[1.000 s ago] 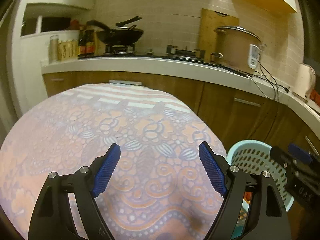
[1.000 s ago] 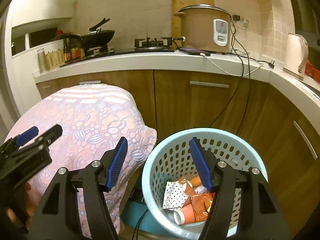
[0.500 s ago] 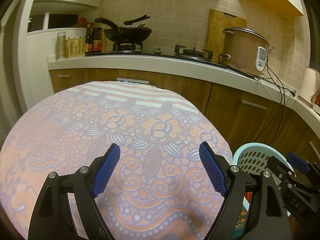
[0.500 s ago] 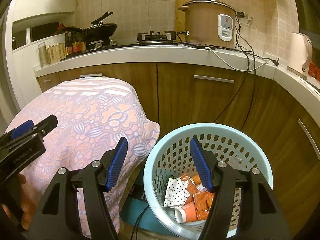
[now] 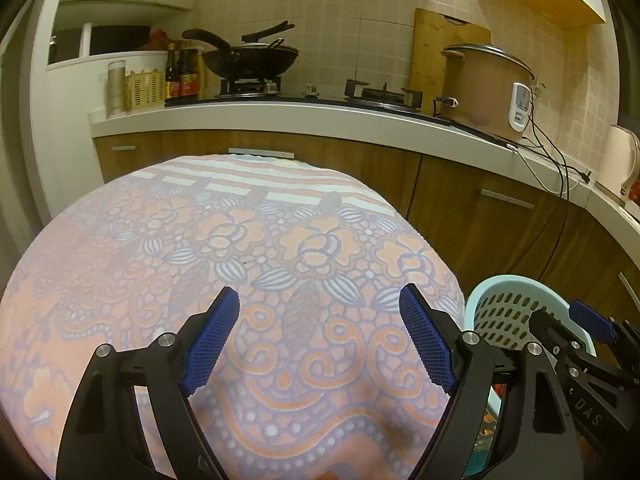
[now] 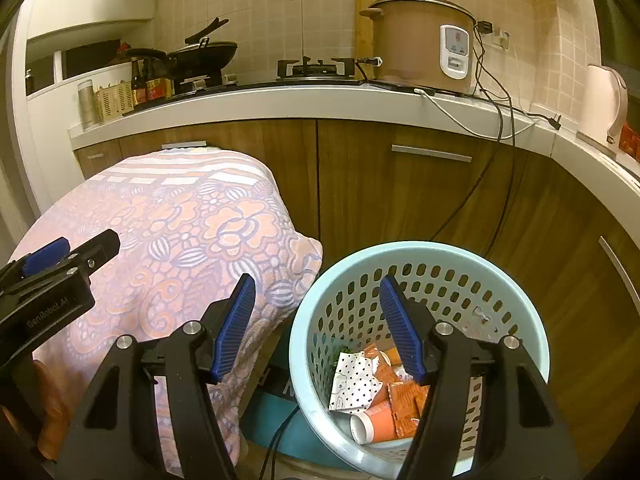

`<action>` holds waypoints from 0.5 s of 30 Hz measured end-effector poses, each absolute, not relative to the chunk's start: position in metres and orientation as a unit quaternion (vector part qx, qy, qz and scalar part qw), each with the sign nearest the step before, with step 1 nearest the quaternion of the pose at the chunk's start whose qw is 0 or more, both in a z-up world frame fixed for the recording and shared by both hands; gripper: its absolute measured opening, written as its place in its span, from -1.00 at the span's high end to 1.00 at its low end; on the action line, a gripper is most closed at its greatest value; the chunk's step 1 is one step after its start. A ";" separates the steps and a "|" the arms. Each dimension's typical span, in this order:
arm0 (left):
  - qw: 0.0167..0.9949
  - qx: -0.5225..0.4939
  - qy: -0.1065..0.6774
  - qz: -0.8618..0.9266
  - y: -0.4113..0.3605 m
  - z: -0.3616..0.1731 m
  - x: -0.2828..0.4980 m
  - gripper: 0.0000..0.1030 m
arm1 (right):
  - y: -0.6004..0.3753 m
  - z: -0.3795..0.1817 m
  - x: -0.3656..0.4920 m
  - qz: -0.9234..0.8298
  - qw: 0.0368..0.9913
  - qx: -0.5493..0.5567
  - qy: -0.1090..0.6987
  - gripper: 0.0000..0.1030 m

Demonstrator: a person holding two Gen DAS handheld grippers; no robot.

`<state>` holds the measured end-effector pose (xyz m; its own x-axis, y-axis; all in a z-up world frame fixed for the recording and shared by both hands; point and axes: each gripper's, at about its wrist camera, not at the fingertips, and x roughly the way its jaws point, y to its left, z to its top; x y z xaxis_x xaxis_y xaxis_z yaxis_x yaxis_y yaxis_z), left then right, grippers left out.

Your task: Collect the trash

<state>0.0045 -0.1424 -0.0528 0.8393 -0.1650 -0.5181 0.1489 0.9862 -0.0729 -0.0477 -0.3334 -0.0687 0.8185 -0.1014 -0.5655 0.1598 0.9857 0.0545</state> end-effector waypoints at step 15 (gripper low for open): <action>0.960 -0.011 0.269 -0.073 -0.143 -0.052 0.005 -0.56 | -0.337 -0.069 -0.050 -0.074 0.953 0.049 0.291 -0.18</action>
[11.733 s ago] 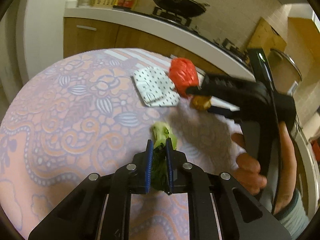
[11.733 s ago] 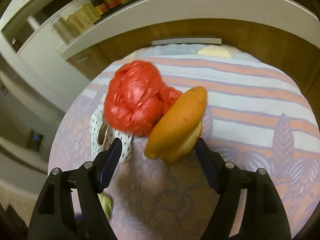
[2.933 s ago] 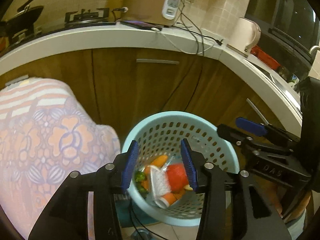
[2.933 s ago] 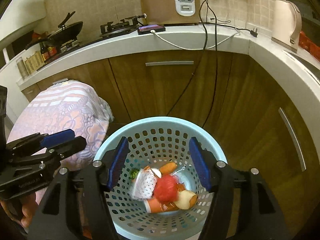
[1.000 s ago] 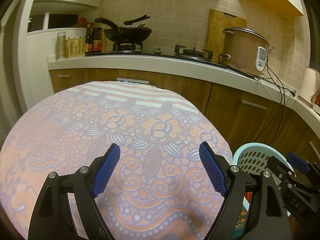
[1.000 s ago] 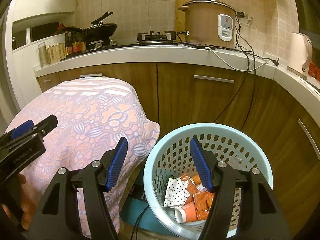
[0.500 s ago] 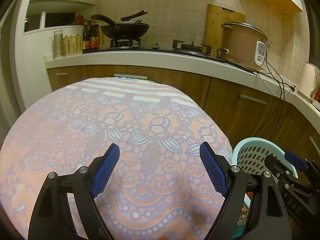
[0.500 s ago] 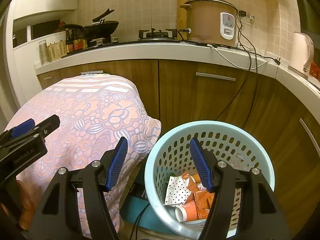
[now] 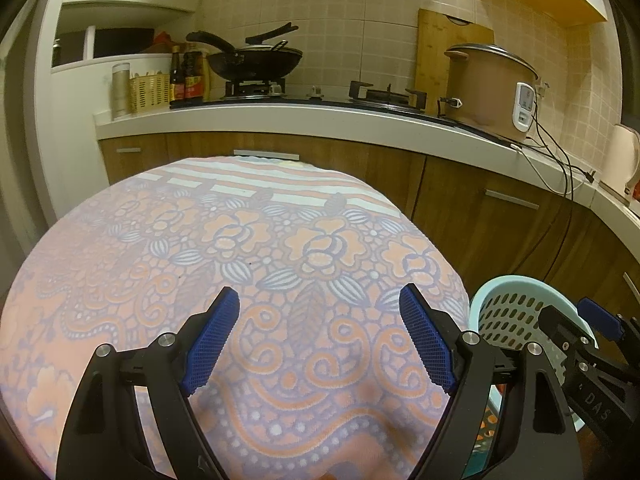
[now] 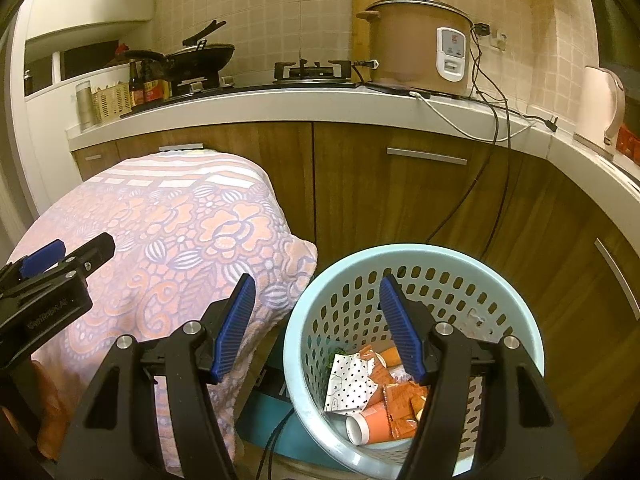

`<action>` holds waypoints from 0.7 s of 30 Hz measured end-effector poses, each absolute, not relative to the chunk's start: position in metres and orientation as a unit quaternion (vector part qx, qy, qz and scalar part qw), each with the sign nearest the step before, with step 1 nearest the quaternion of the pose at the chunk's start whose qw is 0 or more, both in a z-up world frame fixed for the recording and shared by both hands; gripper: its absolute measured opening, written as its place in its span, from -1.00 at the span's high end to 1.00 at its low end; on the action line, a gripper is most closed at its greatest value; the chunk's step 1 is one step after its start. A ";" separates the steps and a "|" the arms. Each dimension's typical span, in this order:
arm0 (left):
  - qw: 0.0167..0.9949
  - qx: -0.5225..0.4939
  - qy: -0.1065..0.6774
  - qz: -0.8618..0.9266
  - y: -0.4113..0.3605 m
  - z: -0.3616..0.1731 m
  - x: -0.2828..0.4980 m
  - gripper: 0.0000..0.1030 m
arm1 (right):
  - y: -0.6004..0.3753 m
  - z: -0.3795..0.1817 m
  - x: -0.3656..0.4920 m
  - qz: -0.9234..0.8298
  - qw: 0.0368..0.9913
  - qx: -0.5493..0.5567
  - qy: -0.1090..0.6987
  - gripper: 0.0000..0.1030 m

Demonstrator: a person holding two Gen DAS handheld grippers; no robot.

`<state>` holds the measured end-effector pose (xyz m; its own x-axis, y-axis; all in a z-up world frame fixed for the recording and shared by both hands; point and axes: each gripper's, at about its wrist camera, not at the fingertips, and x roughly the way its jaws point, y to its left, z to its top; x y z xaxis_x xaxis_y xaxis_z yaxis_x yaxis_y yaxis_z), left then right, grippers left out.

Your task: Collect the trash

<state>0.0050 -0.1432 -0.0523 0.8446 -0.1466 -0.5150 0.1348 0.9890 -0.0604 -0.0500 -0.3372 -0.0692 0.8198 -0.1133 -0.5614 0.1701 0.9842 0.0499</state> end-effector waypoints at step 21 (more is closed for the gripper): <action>0.960 -0.005 0.271 -0.072 -0.144 -0.053 0.004 -0.56 | -0.345 -0.072 -0.051 -0.082 0.951 0.056 0.293 -0.18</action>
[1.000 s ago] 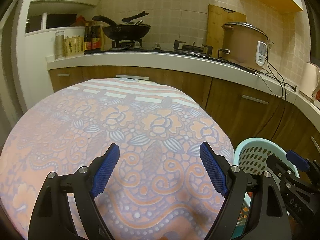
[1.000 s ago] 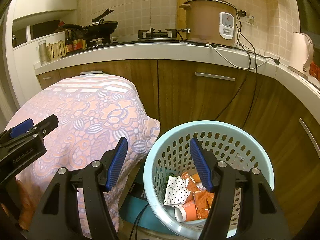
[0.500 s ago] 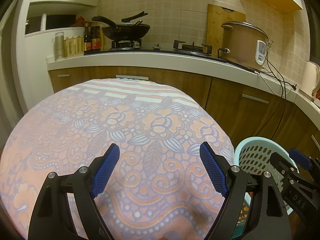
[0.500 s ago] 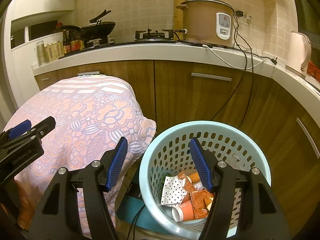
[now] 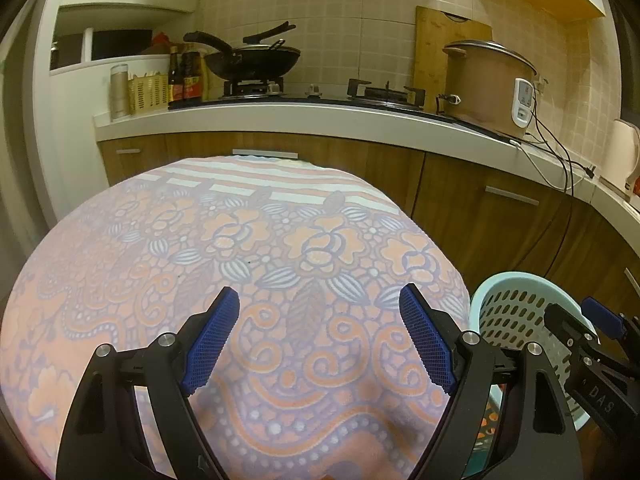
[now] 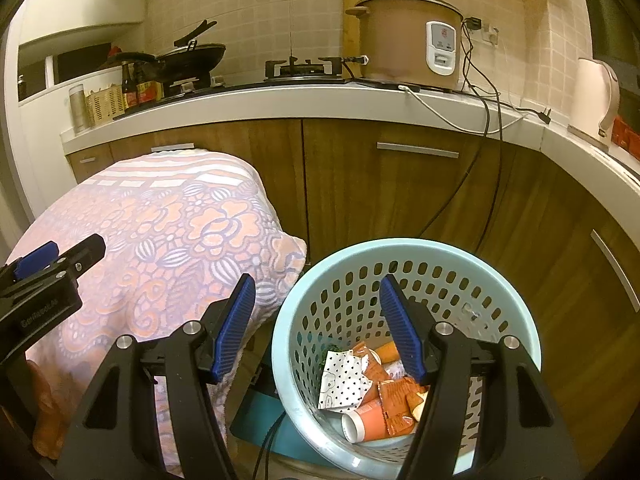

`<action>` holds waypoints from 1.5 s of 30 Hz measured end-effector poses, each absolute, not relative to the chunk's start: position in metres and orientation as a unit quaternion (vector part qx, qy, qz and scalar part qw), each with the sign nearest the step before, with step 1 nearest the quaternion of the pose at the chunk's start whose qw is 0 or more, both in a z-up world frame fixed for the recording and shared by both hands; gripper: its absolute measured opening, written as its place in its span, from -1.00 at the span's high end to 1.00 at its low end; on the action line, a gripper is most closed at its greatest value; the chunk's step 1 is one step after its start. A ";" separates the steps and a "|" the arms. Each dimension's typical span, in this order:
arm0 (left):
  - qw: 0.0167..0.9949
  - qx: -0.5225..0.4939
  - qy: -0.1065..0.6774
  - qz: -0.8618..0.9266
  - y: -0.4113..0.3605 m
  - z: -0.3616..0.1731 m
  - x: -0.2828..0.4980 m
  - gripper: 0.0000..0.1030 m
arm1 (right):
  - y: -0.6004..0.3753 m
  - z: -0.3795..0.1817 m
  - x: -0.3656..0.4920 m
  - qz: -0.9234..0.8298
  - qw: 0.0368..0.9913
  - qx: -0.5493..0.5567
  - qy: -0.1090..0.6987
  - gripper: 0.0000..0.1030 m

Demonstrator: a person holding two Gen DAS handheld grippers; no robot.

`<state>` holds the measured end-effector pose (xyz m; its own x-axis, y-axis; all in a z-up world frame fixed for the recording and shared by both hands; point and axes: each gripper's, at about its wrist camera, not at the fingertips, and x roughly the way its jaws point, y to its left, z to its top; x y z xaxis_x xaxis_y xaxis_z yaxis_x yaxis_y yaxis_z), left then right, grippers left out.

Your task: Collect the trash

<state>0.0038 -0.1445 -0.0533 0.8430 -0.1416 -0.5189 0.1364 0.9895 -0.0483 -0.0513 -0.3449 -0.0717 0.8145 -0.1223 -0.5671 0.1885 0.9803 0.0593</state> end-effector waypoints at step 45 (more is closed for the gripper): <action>0.961 0.012 0.269 -0.067 -0.150 -0.053 0.002 -0.56 | -0.347 -0.070 -0.046 -0.080 0.952 0.053 0.290 -0.18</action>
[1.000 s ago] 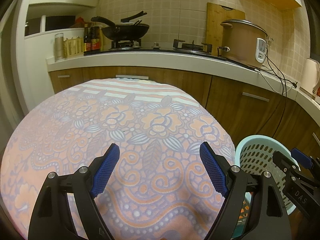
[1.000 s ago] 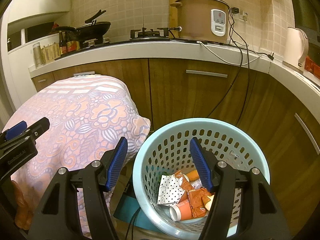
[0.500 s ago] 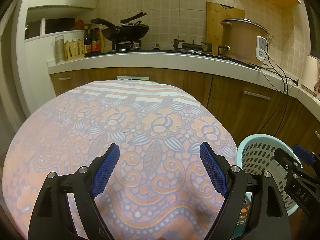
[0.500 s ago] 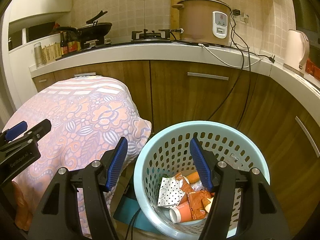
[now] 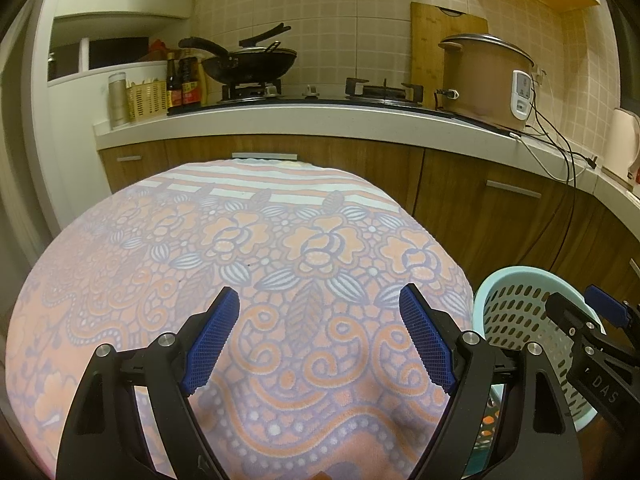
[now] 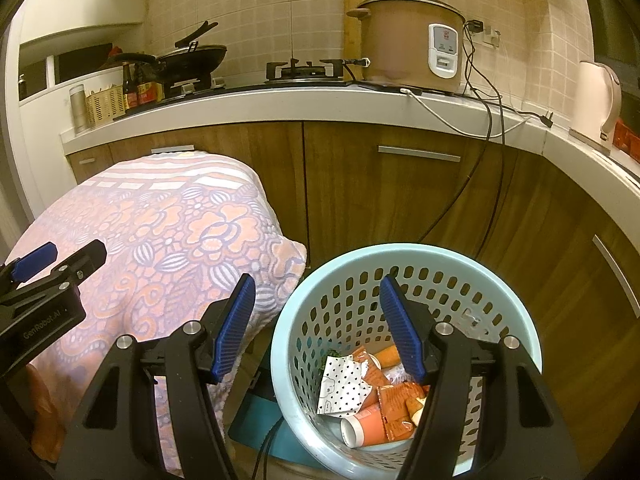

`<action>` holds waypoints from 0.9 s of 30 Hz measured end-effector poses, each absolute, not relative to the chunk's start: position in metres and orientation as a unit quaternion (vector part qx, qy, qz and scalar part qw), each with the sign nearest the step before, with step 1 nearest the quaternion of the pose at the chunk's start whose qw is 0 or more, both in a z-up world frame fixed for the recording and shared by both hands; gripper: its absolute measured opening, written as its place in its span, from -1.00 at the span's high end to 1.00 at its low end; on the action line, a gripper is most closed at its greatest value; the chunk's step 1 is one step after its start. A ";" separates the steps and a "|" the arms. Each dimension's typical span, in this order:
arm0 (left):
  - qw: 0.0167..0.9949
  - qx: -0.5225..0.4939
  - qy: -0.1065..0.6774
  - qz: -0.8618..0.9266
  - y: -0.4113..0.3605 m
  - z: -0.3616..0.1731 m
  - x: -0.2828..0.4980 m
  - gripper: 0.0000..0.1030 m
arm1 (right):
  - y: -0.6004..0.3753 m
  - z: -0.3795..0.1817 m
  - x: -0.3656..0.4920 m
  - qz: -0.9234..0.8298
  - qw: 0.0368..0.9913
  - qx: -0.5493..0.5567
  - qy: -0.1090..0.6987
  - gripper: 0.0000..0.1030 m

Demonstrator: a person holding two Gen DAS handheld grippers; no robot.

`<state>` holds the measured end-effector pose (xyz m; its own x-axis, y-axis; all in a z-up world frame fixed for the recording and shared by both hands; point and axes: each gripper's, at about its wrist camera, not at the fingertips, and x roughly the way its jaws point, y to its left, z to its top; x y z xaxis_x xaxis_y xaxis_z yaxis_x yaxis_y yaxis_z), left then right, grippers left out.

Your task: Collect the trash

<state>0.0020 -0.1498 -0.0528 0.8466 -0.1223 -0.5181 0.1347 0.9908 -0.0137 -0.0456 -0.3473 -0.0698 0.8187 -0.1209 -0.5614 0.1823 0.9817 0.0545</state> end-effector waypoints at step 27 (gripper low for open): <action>0.958 0.004 0.279 -0.064 -0.139 -0.054 0.007 -0.73 | -0.350 -0.074 -0.047 -0.082 0.951 0.057 0.293 -0.18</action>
<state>0.0067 -0.1394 -0.0536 0.8364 -0.1202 -0.5348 0.1245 0.9918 -0.0282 -0.0469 -0.3501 -0.0738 0.8145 -0.1231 -0.5670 0.1903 0.9799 0.0605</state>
